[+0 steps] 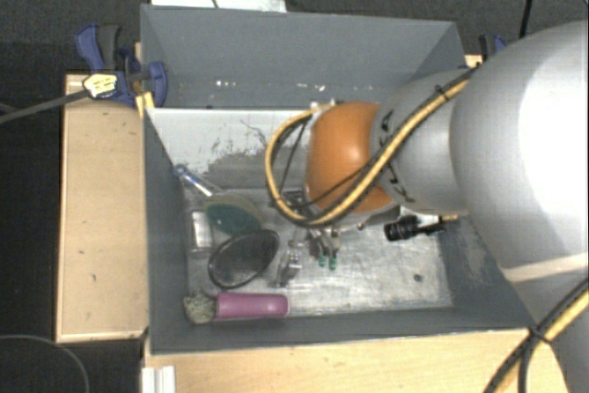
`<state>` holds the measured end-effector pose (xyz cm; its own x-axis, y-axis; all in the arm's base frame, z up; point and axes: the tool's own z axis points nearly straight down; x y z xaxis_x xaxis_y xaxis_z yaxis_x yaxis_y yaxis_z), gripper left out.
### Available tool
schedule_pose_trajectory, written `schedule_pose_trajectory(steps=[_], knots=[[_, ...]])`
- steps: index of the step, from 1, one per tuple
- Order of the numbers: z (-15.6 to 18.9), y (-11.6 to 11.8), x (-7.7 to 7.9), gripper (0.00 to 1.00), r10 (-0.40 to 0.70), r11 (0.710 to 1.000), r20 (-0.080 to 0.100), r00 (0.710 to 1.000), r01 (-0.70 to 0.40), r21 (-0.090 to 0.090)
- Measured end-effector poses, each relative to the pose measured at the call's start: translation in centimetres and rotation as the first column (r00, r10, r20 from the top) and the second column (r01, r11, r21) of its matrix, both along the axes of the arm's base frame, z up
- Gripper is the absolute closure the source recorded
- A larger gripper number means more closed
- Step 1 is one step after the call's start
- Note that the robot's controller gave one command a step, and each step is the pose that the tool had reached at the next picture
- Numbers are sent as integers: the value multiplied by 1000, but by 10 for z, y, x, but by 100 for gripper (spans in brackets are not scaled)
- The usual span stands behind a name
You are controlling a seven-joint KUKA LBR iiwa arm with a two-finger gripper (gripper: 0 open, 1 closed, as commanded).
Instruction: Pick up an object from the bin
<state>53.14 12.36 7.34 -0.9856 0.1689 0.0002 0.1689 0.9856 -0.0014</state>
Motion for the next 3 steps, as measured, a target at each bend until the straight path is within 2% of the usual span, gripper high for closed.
schedule_pose_trajectory(steps=[1, 2, 3], knots=[[52, 27, 19, 0, -289, 957, 4, 957, 289, 5], [-2, 88, 4, 0, -134, 991, 2, 991, 134, -3], [-1, 87, 5, 100, -136, 991, 6, 991, 136, -1]])
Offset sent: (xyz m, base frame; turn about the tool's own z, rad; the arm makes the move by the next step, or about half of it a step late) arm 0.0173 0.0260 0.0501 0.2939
